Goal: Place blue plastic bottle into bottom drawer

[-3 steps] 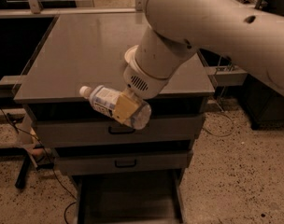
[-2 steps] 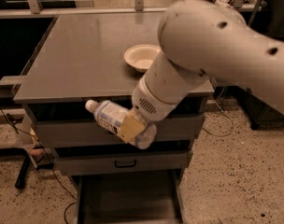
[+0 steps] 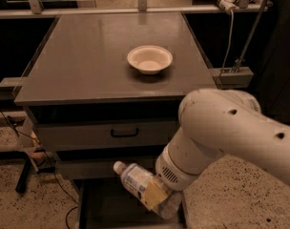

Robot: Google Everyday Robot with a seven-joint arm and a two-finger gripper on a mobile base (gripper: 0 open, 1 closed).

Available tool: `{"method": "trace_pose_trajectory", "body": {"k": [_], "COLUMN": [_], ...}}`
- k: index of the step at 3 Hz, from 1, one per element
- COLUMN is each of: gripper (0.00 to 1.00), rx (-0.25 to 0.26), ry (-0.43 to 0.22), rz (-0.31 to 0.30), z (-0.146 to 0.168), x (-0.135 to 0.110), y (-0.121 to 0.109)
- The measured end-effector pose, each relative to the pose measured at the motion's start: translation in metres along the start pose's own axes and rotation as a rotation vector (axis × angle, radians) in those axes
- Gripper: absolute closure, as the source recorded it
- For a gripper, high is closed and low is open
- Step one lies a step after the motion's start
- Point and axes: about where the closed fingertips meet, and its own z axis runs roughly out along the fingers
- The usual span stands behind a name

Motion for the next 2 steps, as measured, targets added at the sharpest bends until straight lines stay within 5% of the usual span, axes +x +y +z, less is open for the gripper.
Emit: {"method": "trace_pose_trajectory", "body": {"k": [2], "gripper": [1.0], "rx": [-0.009], "ry": [0.034], "rz": [0.014], "z": [0.0111], "x": [0.0166], "y": [0.0018]}}
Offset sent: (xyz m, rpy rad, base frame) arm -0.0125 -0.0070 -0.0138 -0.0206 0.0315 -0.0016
